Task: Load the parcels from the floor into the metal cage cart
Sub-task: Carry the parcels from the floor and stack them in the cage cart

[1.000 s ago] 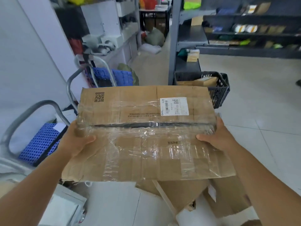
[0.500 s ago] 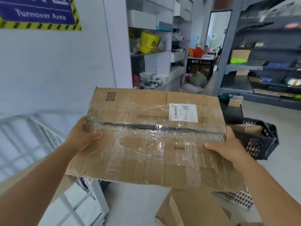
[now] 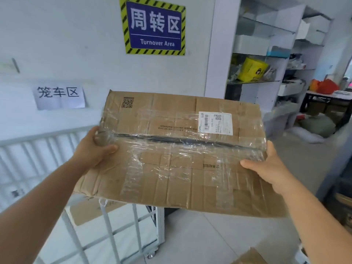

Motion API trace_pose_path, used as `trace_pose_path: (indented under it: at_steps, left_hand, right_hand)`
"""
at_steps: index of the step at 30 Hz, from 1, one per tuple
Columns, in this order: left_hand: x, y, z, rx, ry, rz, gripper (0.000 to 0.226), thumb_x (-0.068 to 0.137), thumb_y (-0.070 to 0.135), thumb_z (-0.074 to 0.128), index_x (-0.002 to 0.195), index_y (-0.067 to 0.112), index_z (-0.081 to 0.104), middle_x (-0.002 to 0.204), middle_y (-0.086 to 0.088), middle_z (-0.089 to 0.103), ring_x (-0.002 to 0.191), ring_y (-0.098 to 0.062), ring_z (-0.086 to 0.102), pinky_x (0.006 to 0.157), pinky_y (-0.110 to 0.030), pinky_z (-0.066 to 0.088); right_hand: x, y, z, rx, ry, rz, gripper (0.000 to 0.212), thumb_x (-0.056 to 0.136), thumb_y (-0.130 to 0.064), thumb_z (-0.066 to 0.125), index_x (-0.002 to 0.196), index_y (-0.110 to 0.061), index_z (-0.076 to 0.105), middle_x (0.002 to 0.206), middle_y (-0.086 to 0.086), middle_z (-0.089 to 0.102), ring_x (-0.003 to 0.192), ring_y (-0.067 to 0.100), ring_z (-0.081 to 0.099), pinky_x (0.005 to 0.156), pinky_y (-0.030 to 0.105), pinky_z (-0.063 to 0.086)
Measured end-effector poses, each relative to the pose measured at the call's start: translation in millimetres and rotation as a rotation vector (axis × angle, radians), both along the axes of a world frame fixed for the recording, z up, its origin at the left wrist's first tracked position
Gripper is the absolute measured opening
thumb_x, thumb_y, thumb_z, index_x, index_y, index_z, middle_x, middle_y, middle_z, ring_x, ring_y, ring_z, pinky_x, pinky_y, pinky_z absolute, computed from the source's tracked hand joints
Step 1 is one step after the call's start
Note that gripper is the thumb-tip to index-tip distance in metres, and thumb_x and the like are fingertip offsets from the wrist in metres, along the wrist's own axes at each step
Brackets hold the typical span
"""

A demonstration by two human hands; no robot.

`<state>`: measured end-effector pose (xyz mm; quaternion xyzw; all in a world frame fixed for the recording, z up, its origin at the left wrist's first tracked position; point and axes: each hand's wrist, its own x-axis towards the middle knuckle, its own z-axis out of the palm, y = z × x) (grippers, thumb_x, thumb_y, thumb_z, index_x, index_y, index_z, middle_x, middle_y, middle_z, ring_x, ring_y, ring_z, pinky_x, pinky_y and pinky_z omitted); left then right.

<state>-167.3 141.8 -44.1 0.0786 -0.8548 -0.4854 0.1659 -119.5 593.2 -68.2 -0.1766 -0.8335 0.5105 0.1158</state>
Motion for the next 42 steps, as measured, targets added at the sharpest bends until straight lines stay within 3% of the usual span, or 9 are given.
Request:
trace_pose_path:
  at_steps: [5,9,13,17,21,25,29,33,42]
  left_hand:
    - [27,-81,7,-0.013,0.01,0.173,0.092,0.072,0.021,0.083,0.148,0.026,0.031,0.141,-0.012,0.046,0.12,-0.03,0.049,0.095,-0.038,0.041]
    - [49,-148,7,-0.015,0.01,0.288,0.089,0.074,0.021,0.082,0.147,0.024,0.033,0.137,-0.015,0.048,0.113,-0.029,0.05,0.088,-0.036,0.041]
    - [70,-223,2,-0.023,-0.002,0.393,0.088,0.073,0.023,0.083,0.147,0.023,0.034,0.134,-0.02,0.05,0.116,-0.036,0.05,0.094,-0.043,0.042]
    - [86,-299,7,-0.036,-0.014,0.456,0.087,0.073,0.024,0.082,0.146,0.024,0.034,0.131,-0.023,0.051,0.113,-0.039,0.052,0.09,-0.046,0.044]
    - [98,-373,10,-0.069,-0.005,0.5,0.074,0.072,0.028,0.083,0.136,0.026,0.044,0.119,-0.022,0.057,0.09,-0.029,0.052,0.073,-0.037,0.041]
    - [109,-435,10,-0.061,-0.01,0.534,0.069,0.073,0.026,0.082,0.132,0.027,0.047,0.107,-0.016,0.056,0.083,-0.026,0.05,0.064,-0.033,0.038]
    - [116,-485,2,-0.052,-0.037,0.58,0.067,0.072,0.027,0.083,0.129,0.028,0.048,0.101,-0.014,0.054,0.082,-0.027,0.05,0.064,-0.033,0.039]
    - [115,-529,-13,-0.027,-0.066,0.637,0.082,0.07,0.029,0.085,0.139,0.03,0.041,0.115,-0.02,0.056,0.092,-0.033,0.054,0.078,-0.04,0.046]
    - [87,-605,-56,-0.036,-0.148,0.732,0.084,0.075,0.031,0.081,0.146,0.027,0.035,0.117,-0.013,0.055,0.091,-0.025,0.048,0.071,-0.033,0.037]
  right_hand:
    - [-39,-75,13,0.014,0.035,0.155,0.118,0.071,-0.028,0.086,0.156,-0.034,0.003,0.161,-0.004,0.018,0.146,0.023,0.025,0.116,0.045,0.027]
    - [-65,-148,20,0.025,0.058,0.272,0.114,0.075,-0.026,0.084,0.155,-0.032,0.004,0.161,-0.003,0.019,0.145,0.024,0.025,0.111,0.042,0.028]
    - [-81,-229,24,0.044,0.074,0.368,0.112,0.073,-0.029,0.084,0.155,-0.032,0.007,0.158,-0.001,0.026,0.14,0.025,0.033,0.105,0.039,0.034]
    - [-93,-312,26,0.047,0.083,0.425,0.112,0.072,-0.03,0.085,0.155,-0.029,0.009,0.155,0.001,0.031,0.136,0.026,0.038,0.1,0.037,0.037]
    - [-102,-393,28,0.047,0.085,0.468,0.111,0.076,-0.027,0.083,0.155,-0.031,0.005,0.159,0.0,0.023,0.142,0.025,0.031,0.108,0.042,0.032]
    - [-108,-463,20,0.019,0.062,0.515,0.112,0.078,-0.025,0.082,0.156,-0.031,0.001,0.162,-0.003,0.015,0.146,0.023,0.023,0.112,0.041,0.027]
    - [-119,-521,11,0.015,0.029,0.555,0.112,0.077,-0.025,0.082,0.156,-0.031,0.002,0.163,-0.003,0.014,0.147,0.023,0.022,0.114,0.043,0.025]
    - [-135,-572,3,0.028,0.013,0.598,0.112,0.077,-0.024,0.082,0.156,-0.031,0.002,0.163,-0.003,0.014,0.147,0.024,0.022,0.115,0.045,0.024]
    - [-203,-677,-44,0.024,-0.072,0.708,0.112,0.076,-0.021,0.083,0.156,-0.029,0.004,0.162,-0.001,0.017,0.146,0.024,0.024,0.114,0.043,0.024]
